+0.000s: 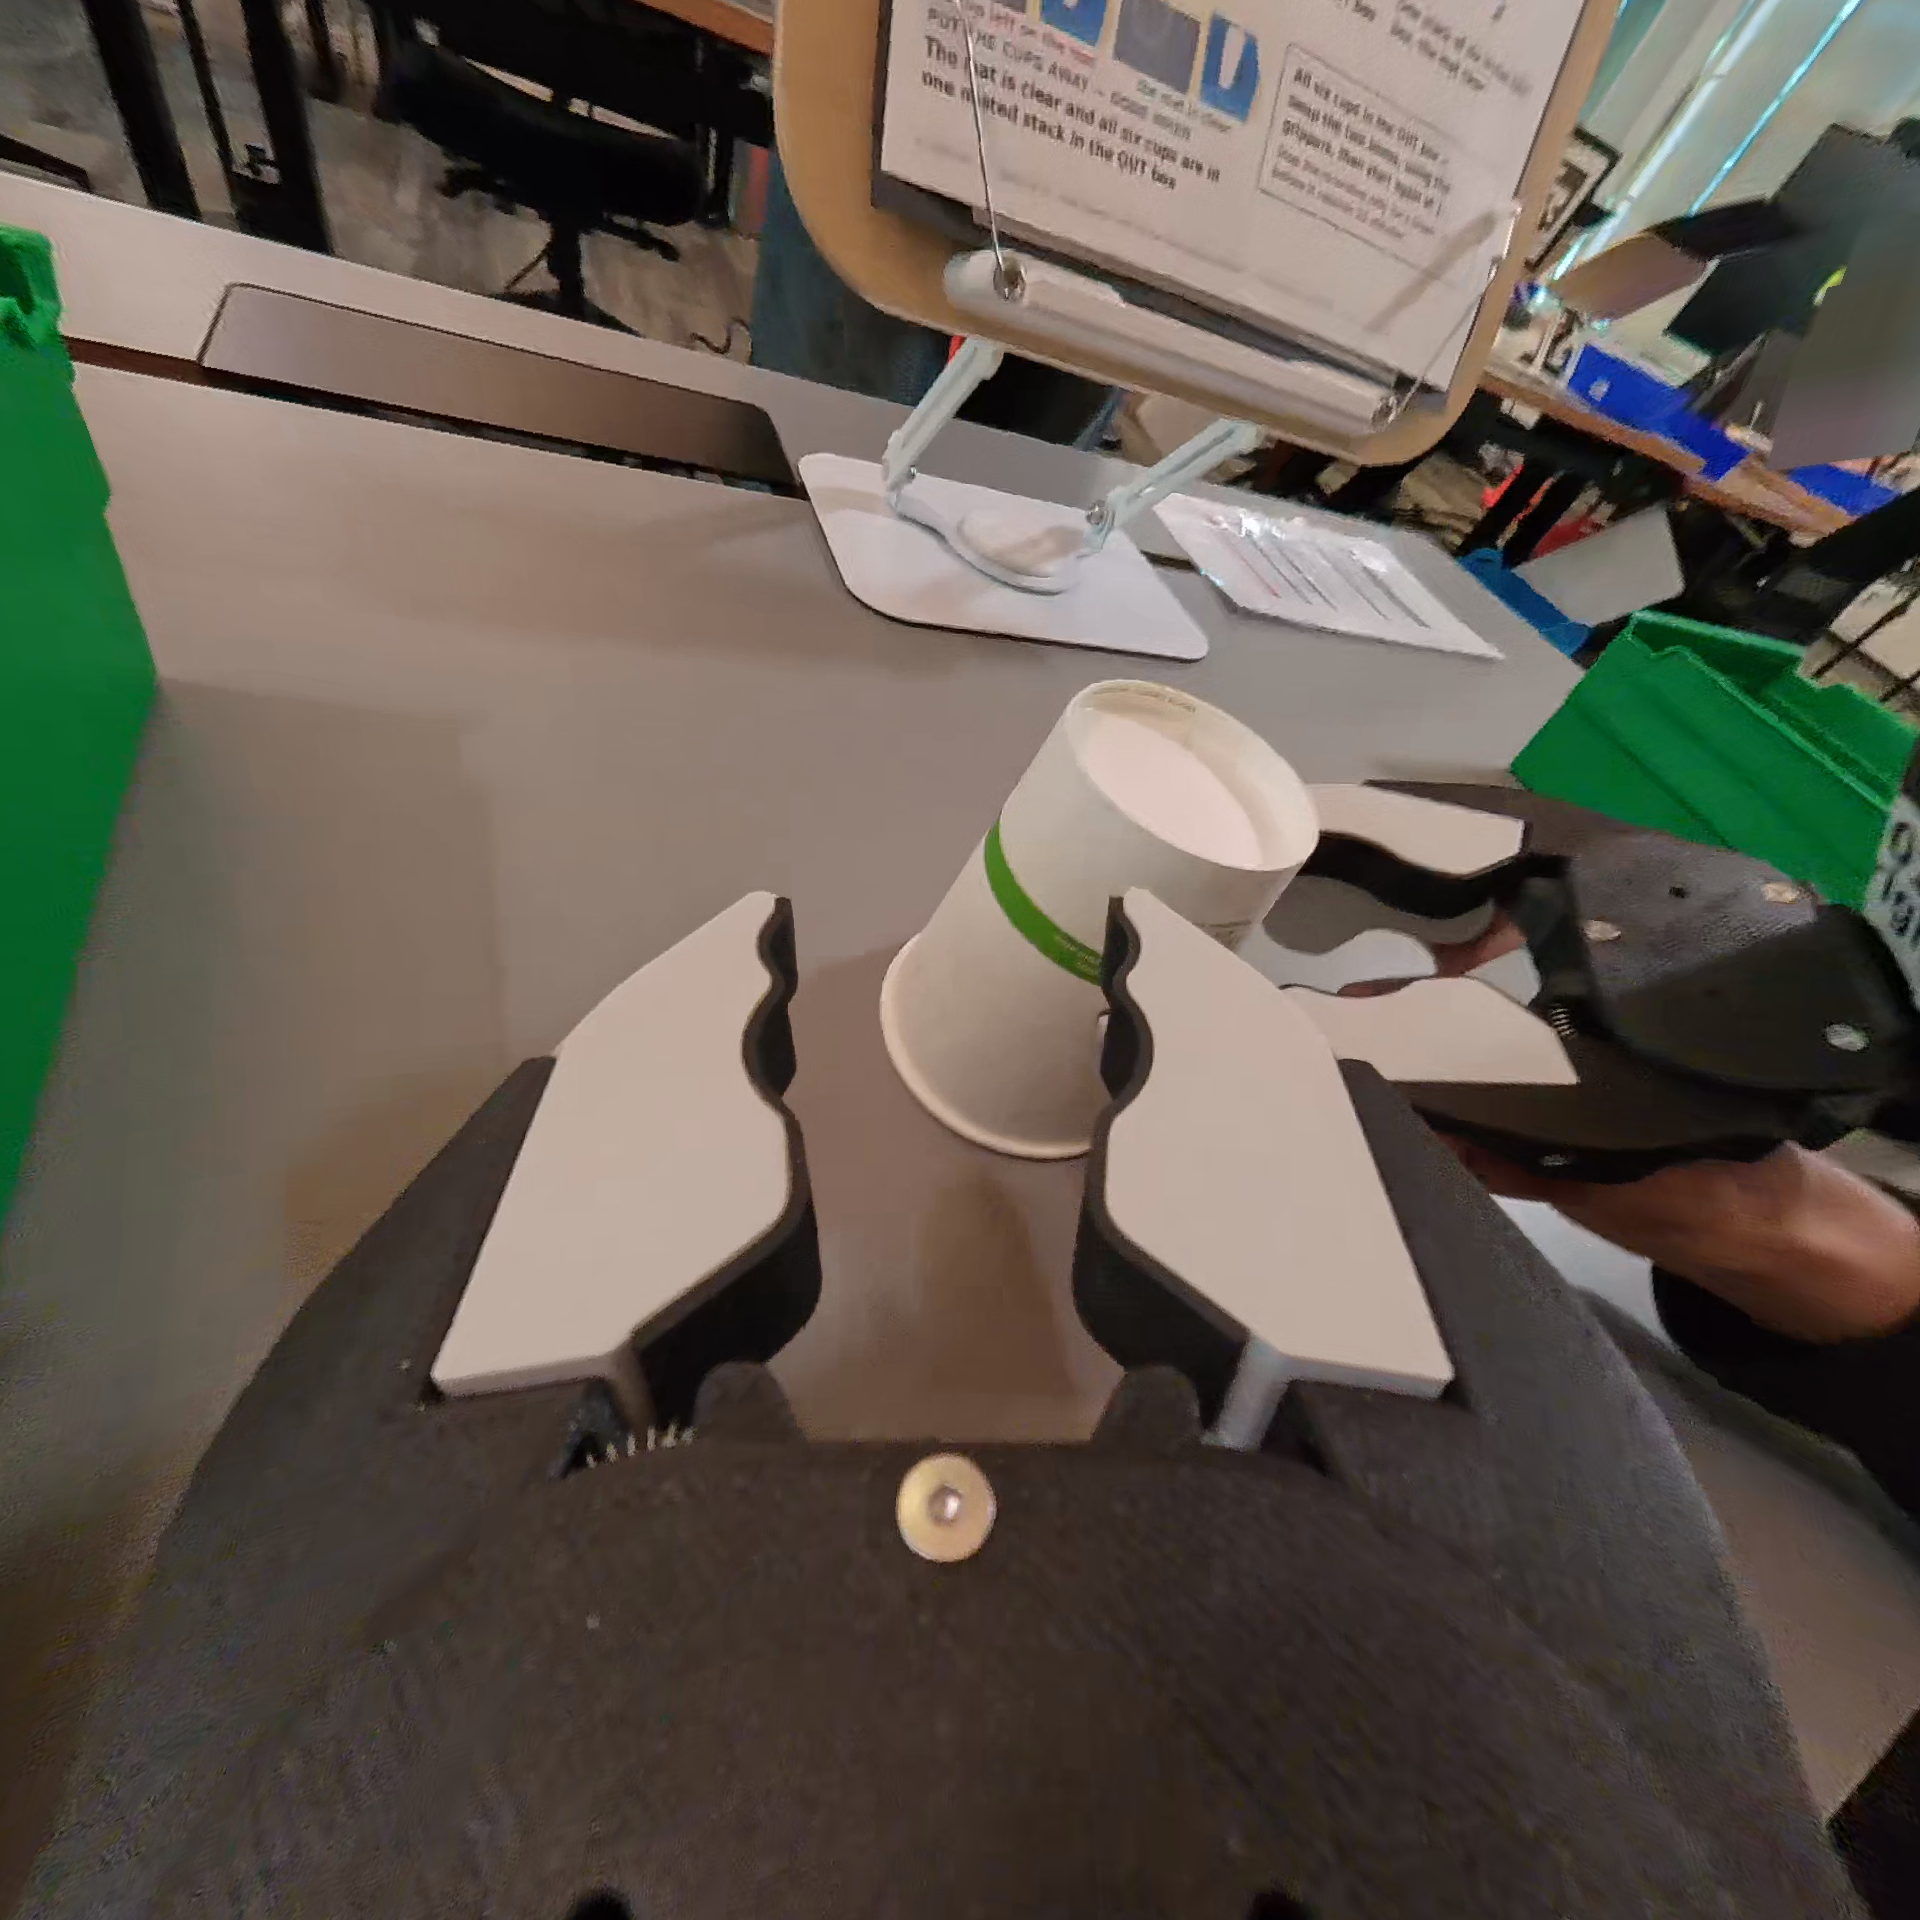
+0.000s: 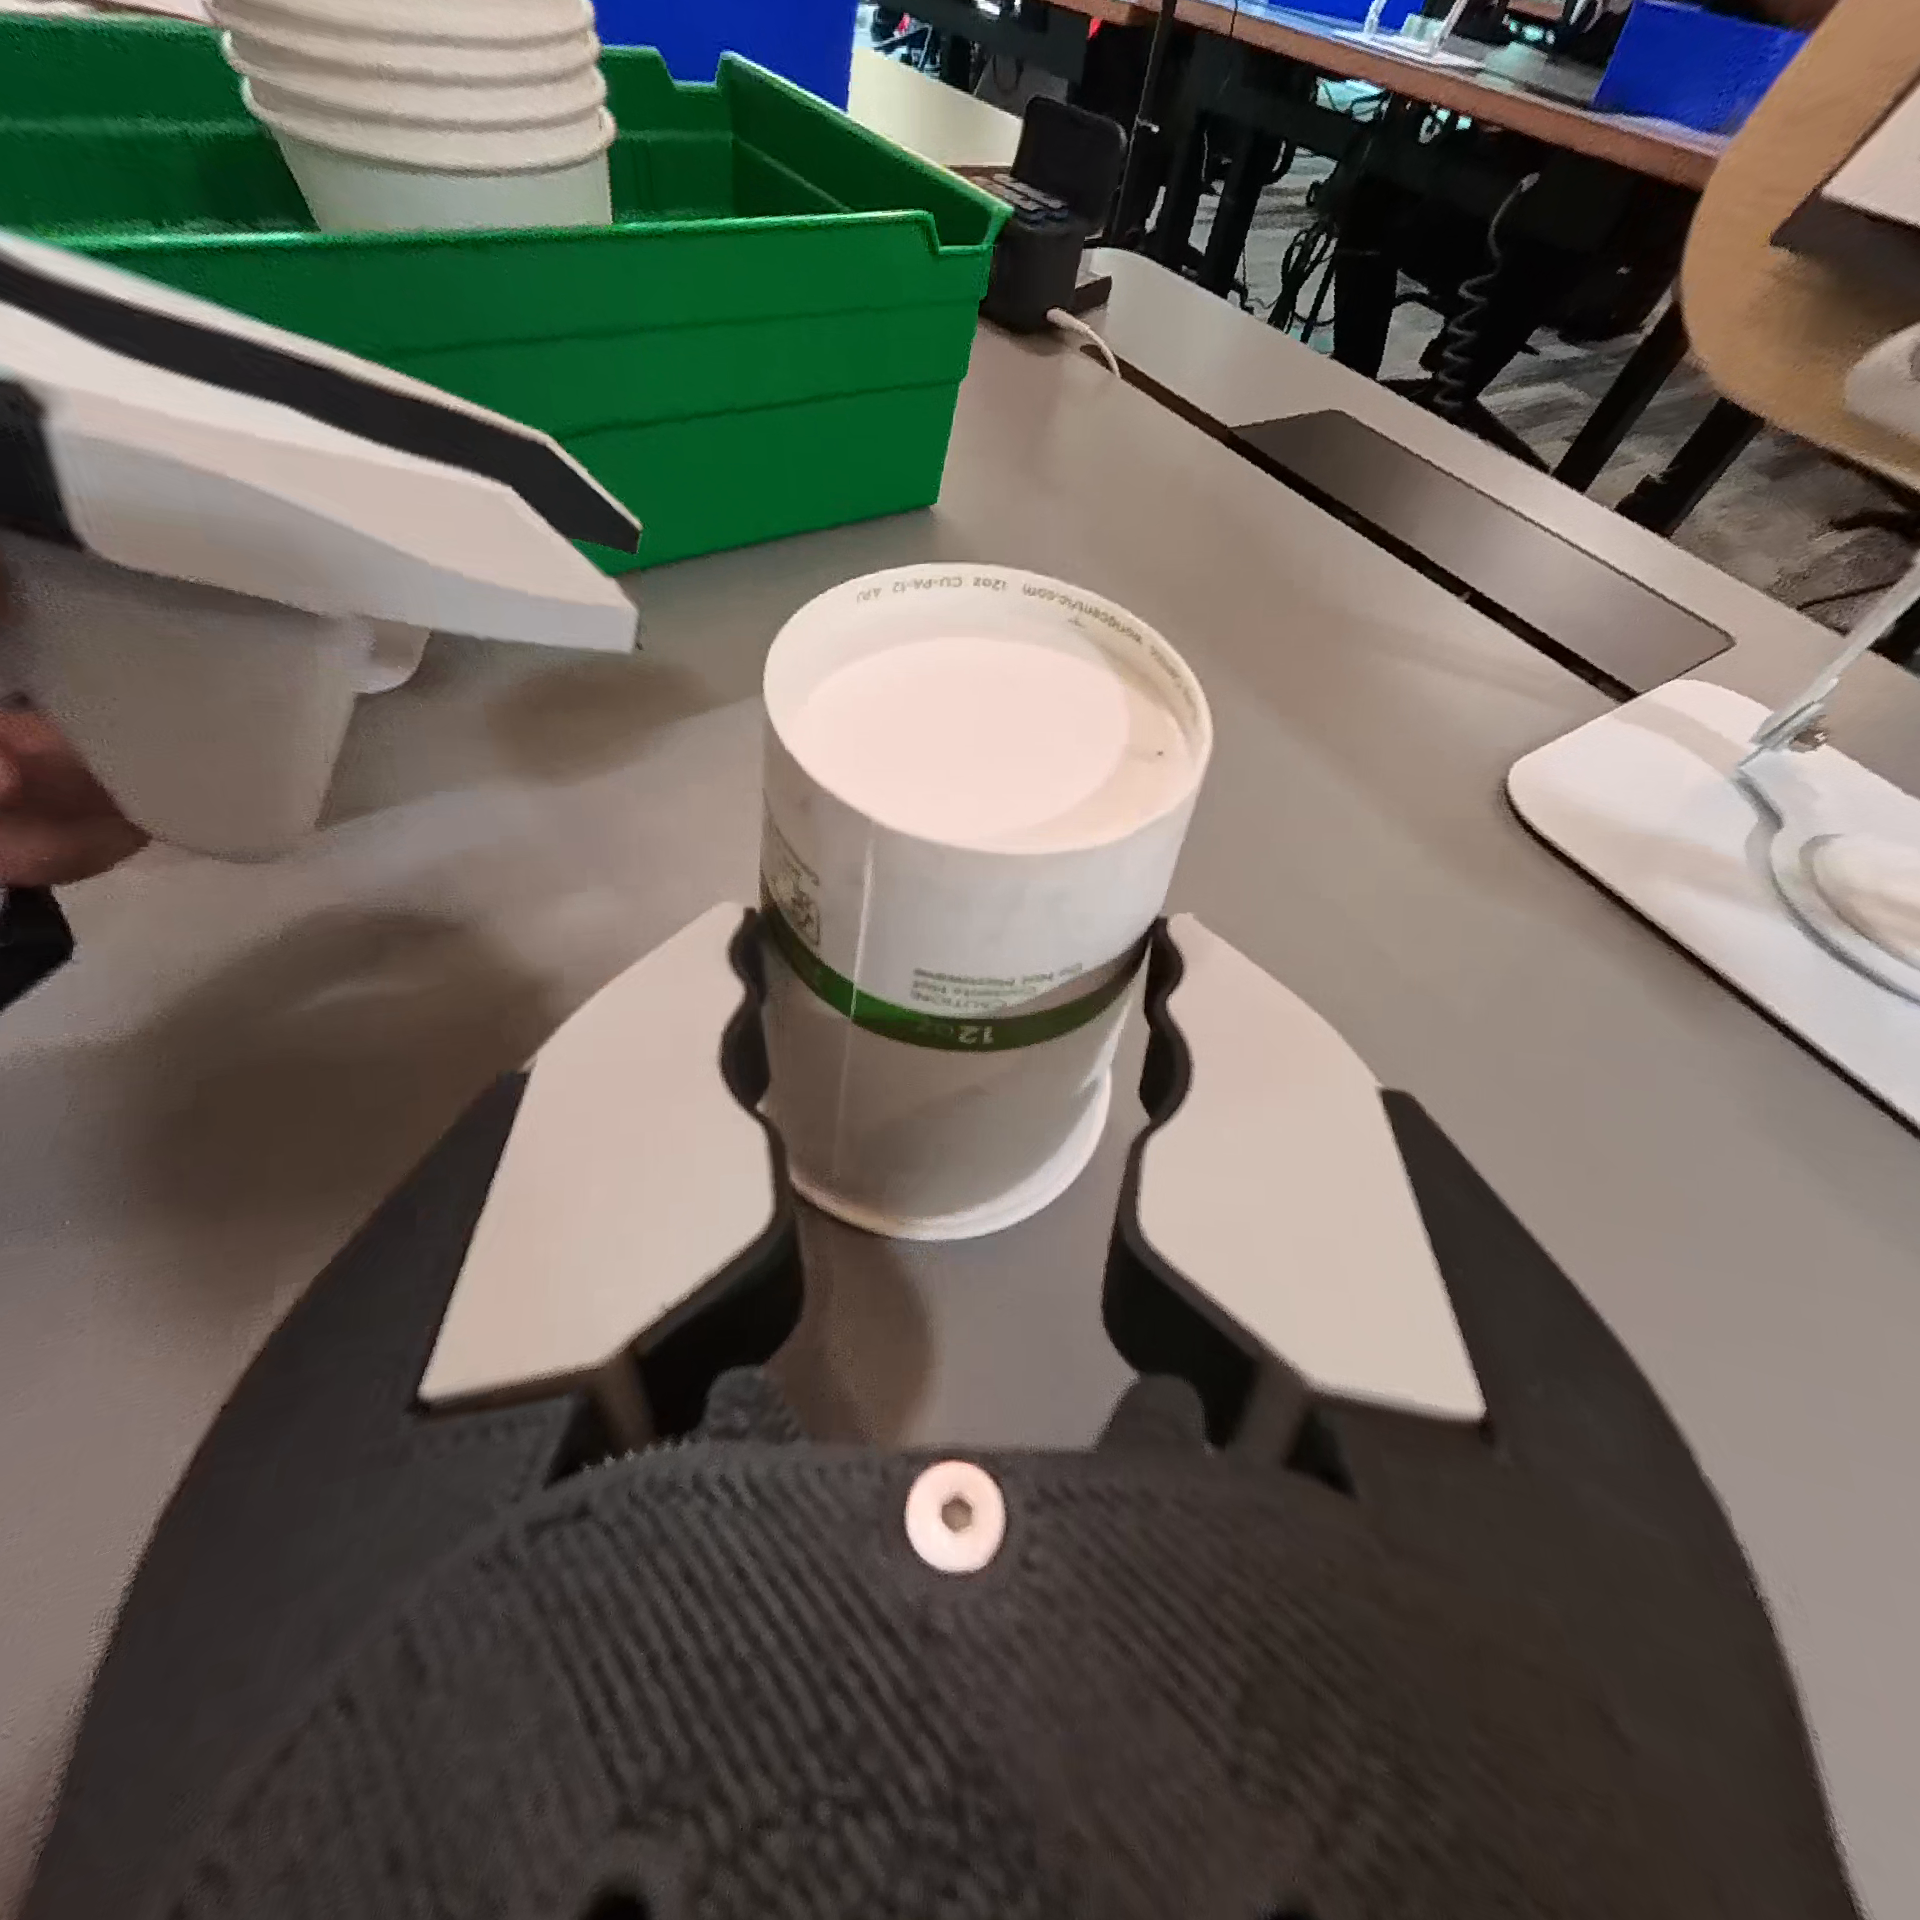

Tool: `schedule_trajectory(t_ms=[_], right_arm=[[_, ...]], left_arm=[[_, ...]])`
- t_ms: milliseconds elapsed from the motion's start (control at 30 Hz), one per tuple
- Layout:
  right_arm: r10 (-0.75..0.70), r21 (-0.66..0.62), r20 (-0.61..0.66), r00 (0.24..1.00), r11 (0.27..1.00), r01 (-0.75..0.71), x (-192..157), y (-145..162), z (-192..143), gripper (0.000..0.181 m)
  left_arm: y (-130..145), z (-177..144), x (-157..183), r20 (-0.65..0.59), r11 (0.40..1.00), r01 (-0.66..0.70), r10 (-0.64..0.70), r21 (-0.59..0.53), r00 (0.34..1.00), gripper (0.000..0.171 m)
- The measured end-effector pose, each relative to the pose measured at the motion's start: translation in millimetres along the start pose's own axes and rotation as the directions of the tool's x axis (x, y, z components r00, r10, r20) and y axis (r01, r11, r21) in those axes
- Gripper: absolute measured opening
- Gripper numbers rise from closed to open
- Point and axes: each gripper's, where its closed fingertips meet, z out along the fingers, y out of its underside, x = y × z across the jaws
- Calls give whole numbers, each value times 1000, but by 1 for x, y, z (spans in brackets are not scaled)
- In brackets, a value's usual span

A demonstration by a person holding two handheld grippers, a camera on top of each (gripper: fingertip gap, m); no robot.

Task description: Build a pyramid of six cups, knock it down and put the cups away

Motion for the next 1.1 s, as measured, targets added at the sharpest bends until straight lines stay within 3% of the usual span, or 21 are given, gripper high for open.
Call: schedule_trajectory(t_ms=[167,400,467,667,1100], right_arm=[[-51,18,26,998,999,51,13,2,-6,71],[-76,33,142,987,997,72,37,2,3,71],[-75,35,219,973,997,69,33,2,4,71],[-81,45,270,959,996,72,33,6,-10,71],[-132,46,286,949,991,124,21,4,-17,71]], left_arm=[[21,8,-19,43,987,-100,106,-124,993,58],[26,21,-21,3,978,-121,123,-172,992,59],[25,19,-19,2,975,-145,148,-170,989,59],[25,16,-20,7,970,-172,176,-172,984,58],[26,18,-12,-14,968,-178,178,-176,984,58]])
